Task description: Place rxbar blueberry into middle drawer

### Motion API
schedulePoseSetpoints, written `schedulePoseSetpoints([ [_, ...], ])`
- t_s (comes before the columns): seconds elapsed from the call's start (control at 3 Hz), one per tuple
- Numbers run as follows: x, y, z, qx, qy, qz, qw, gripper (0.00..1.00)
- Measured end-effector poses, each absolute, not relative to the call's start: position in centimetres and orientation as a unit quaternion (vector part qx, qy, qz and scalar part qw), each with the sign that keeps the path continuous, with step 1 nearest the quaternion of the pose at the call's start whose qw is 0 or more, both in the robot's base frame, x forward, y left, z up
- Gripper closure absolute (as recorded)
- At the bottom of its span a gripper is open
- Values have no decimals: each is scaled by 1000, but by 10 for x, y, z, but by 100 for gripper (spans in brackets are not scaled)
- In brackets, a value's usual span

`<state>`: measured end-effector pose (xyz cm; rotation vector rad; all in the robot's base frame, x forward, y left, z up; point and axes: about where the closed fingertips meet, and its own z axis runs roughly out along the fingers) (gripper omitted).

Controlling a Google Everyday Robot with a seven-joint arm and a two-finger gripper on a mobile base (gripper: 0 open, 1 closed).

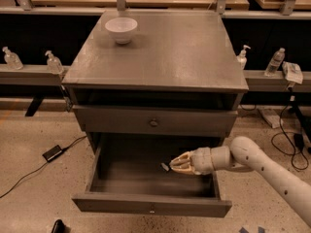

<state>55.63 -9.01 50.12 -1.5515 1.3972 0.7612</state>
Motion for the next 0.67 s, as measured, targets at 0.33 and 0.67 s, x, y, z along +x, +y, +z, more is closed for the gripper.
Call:
schedulePoseSetpoints([
  [0.33,561,-84,504,-626,548,317,455,53],
  [0.67,578,-78,507,-636,520,295,488,30],
])
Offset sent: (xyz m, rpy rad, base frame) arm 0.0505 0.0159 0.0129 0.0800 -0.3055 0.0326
